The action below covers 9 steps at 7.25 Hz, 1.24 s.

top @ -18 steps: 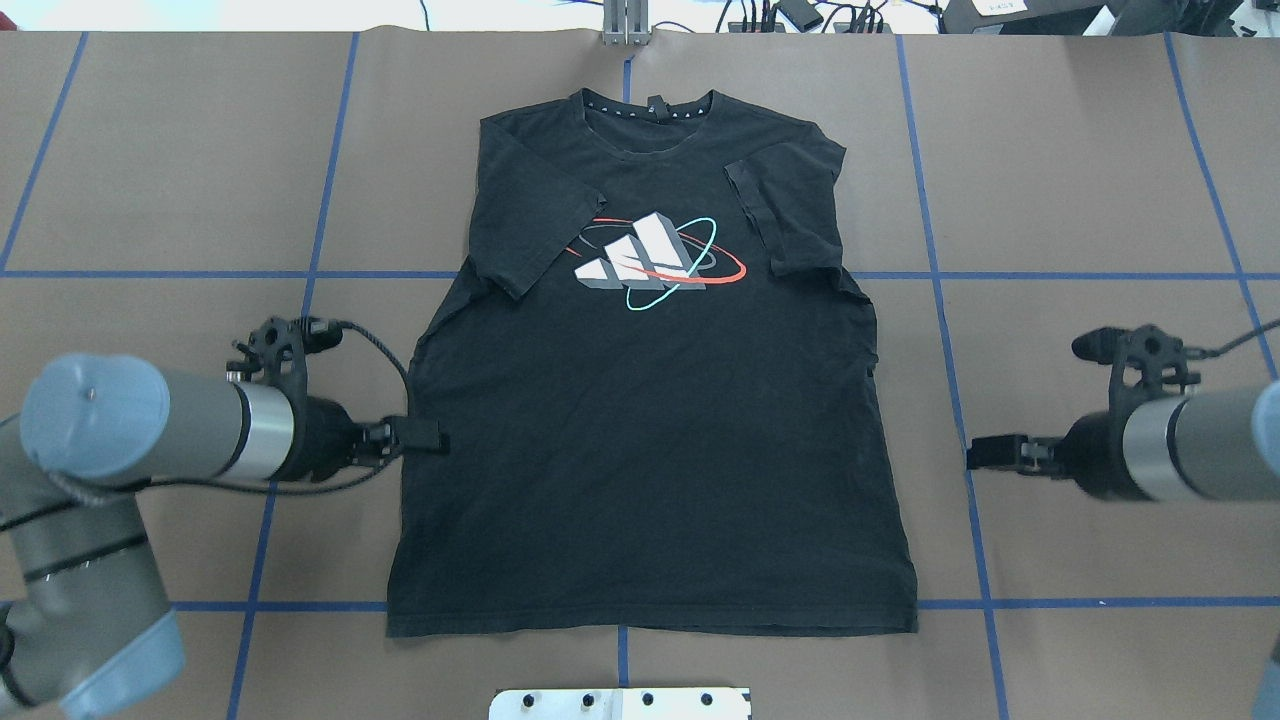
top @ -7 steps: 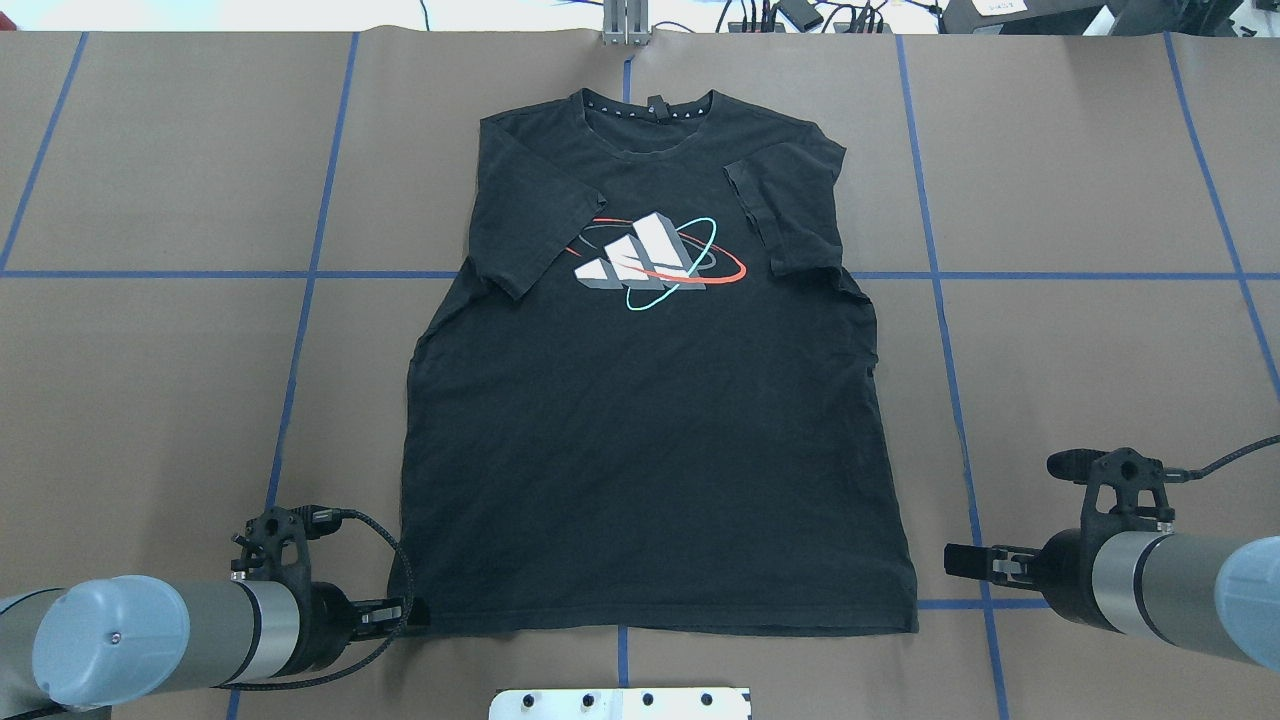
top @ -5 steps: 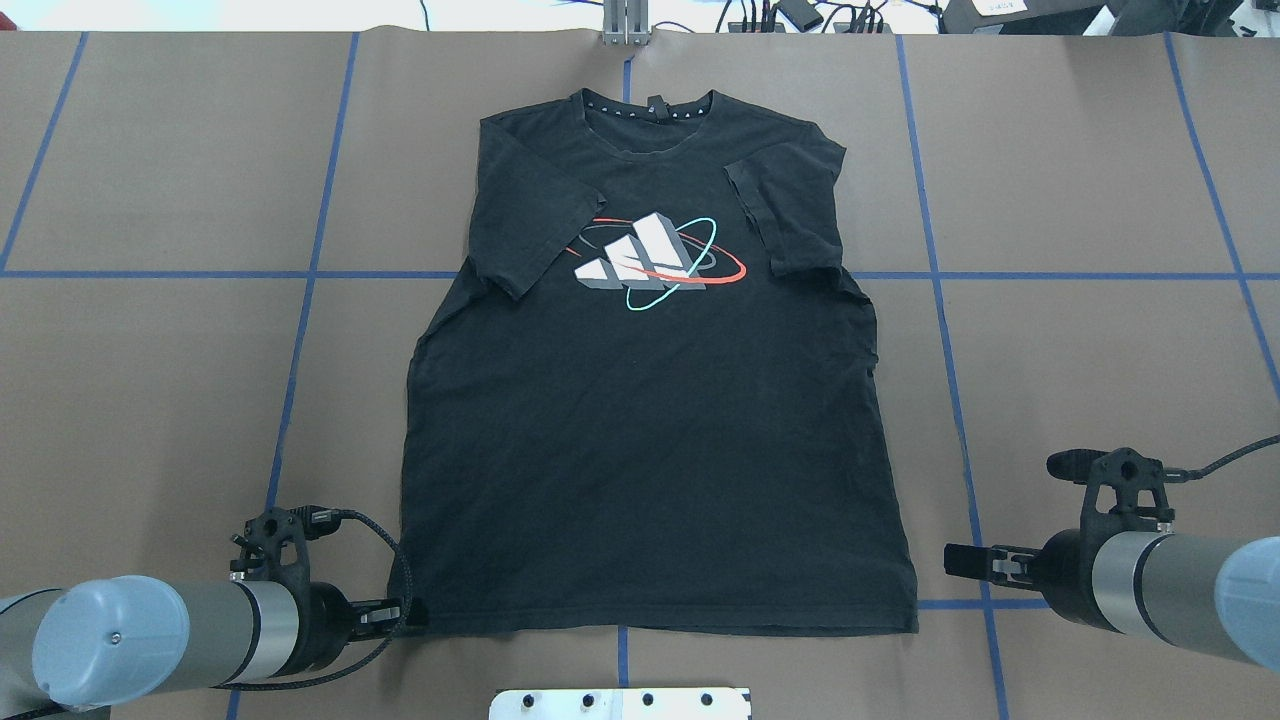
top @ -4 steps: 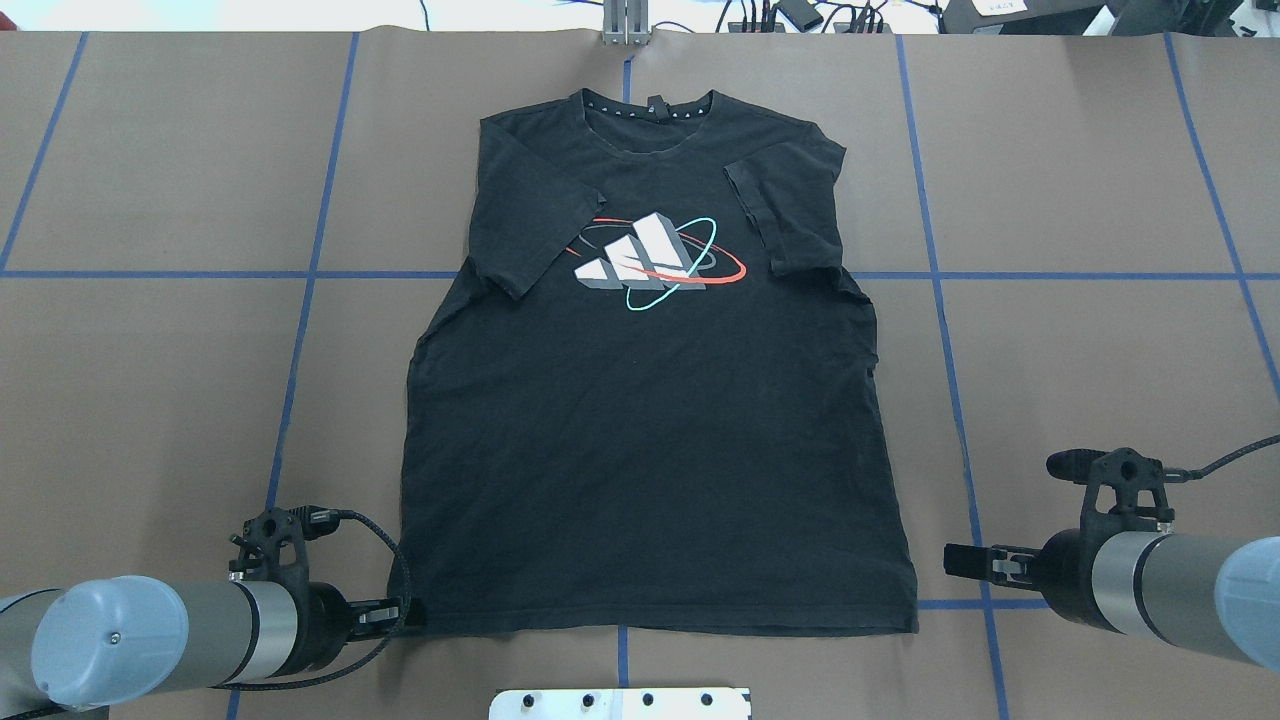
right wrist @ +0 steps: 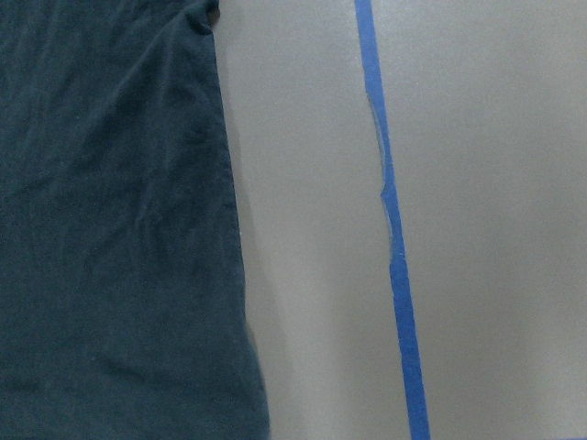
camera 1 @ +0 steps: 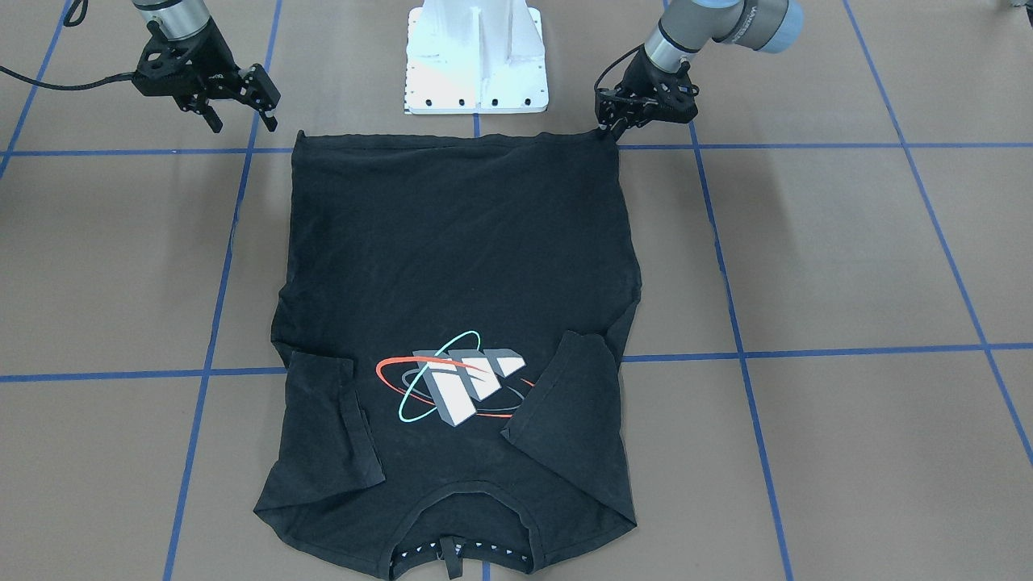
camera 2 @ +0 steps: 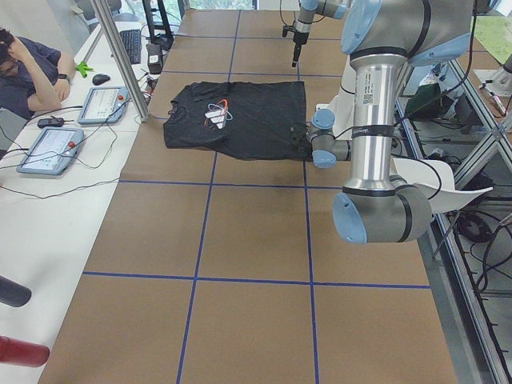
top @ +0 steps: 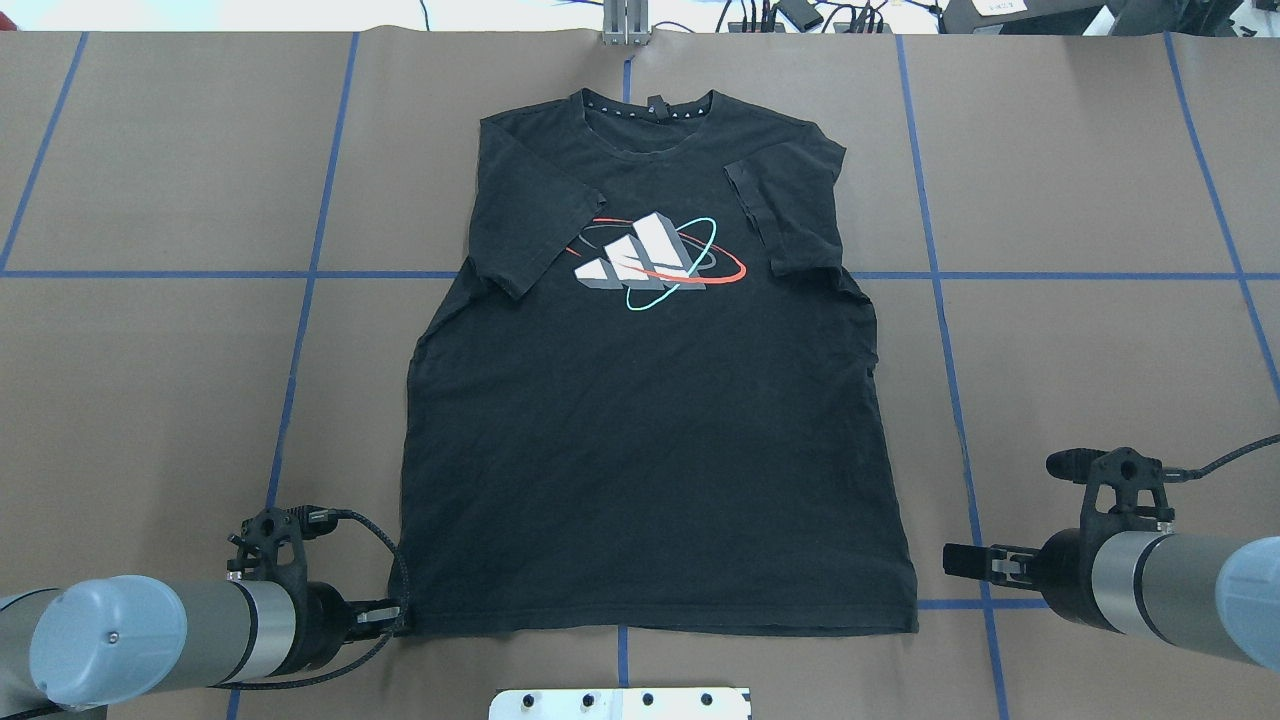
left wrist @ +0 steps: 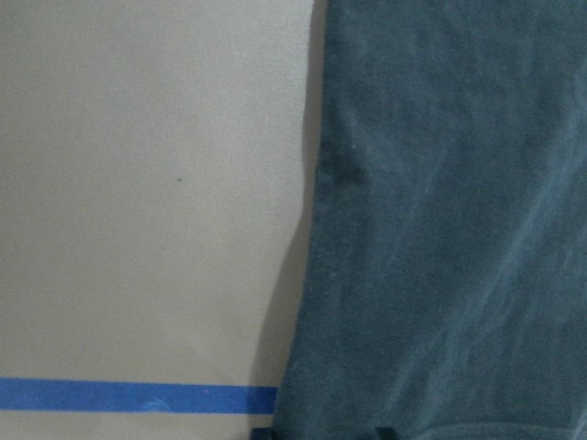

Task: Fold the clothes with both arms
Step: 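Grasp the hem corners nearest the robot with both grippers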

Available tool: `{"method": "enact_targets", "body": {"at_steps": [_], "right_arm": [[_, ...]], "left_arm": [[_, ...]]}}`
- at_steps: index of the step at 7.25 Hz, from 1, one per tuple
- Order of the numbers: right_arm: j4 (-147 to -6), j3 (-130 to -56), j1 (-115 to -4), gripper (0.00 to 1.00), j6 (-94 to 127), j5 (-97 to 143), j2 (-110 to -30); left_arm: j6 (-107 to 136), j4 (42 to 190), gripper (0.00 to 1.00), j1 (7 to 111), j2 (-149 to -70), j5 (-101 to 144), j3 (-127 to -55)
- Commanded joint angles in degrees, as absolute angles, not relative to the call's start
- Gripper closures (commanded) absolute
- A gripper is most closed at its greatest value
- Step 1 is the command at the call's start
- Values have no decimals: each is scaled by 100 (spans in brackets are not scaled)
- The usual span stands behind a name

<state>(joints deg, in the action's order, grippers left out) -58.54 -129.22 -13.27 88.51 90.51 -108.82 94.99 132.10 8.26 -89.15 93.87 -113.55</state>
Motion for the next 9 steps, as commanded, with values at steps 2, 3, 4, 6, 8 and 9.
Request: {"method": "enact_targets", "body": {"at_steps": [2, 3, 4, 6, 8, 9], "right_arm": [[-5854, -12929, -1318, 0, 8851, 9053, -10890], [-5854, -12911, -1266, 0, 8851, 9053, -10890], [-5854, -12902, -1248, 0, 8851, 9053, -10890], [-5827, -12876, -1231, 0, 8859, 9044, -10855], [-5818, -12606, -1143, 0, 8947, 9018, -10488], [-5827, -12369, -1056, 1, 9017, 8887, -10224]], "left_arm": [[9492, 13210, 100, 826, -8895, 9387, -11408], [9492, 13210, 100, 826, -8903, 9387, -11426], [9492, 13210, 100, 826, -8912, 9387, -11434], [9501, 13219, 100, 826, -8930, 9369, -11443], [9501, 13228, 100, 826, -8930, 9291, -11487], [9492, 13228, 100, 826, -8938, 9168, -11513]]}}
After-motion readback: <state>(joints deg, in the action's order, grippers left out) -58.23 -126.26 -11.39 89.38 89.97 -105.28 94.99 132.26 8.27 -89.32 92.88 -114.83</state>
